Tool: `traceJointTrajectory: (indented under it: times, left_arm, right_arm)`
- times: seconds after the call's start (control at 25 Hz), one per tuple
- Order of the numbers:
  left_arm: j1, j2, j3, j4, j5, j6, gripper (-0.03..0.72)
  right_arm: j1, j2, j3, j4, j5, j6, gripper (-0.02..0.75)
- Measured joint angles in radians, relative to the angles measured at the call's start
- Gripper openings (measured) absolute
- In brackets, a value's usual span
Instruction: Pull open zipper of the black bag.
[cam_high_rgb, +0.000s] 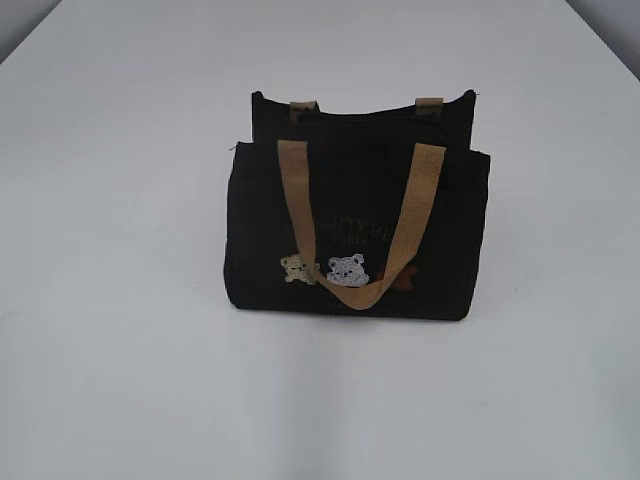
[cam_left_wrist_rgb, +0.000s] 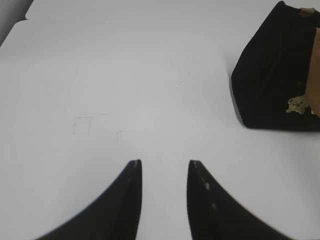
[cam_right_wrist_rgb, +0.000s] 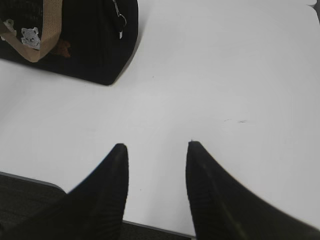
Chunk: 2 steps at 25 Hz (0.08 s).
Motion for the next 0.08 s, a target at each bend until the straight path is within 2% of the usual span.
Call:
traceJointTrajectory:
  times: [0.08]
  left_arm:
    - [0.000,0.000,0.000,0.000,0.000,0.000,0.235]
  right_arm:
    - [0.000,0.000,0.000,0.000,0.000,0.000,0.309]
